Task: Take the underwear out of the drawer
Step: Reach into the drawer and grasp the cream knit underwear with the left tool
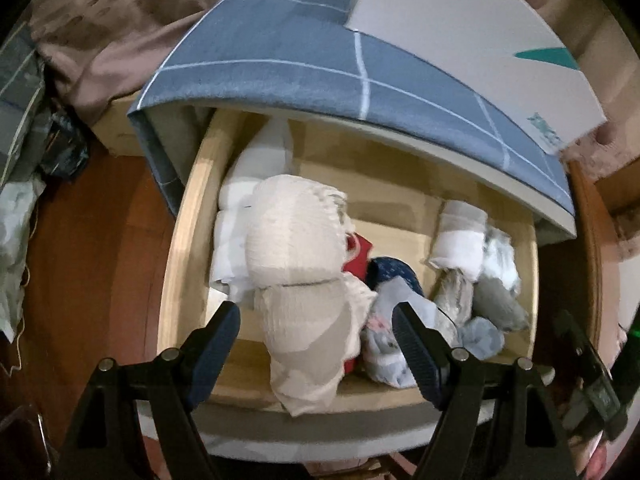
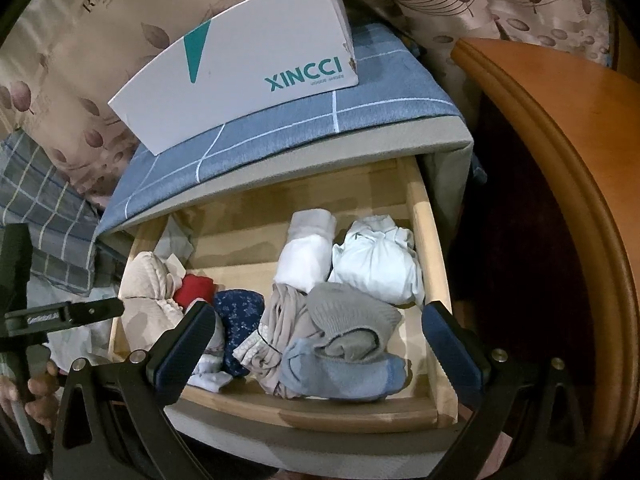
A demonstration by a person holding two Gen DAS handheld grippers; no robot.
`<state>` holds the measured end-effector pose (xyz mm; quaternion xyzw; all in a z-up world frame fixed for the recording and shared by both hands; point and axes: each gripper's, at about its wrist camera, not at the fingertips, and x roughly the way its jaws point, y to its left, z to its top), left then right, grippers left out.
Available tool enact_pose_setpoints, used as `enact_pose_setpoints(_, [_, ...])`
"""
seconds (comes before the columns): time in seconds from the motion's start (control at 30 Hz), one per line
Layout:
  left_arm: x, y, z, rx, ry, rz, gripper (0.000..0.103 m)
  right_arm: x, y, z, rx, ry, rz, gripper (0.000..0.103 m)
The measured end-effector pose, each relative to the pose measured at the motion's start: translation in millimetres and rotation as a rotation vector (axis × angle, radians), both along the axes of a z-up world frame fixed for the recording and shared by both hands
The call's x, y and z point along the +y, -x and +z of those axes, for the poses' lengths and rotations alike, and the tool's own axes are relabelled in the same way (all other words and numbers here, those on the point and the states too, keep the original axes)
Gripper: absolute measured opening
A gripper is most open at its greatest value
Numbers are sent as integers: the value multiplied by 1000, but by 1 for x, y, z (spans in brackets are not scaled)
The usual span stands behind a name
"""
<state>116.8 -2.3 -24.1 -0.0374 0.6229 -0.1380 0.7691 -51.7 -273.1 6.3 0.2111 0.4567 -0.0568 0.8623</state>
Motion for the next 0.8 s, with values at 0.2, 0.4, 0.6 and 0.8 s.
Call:
enact_pose_setpoints(0.2, [1, -8, -19, 34, -3, 43, 80, 3, -4, -3, 19, 13, 10, 102])
enact_pose_setpoints(0.4, [-5, -11, -31, 31, -22, 45, 80, 7, -8, -6, 50, 37, 15, 102])
enact_pose_setpoints(0.6, [-14, -6, -33, -33, -105, -16, 62, 18, -21, -6, 111, 109, 71, 100])
enact_pose_setpoints(0.8, [-19, 3, -31, -102, -142, -67, 56, 13, -38, -3, 173, 169, 125, 90])
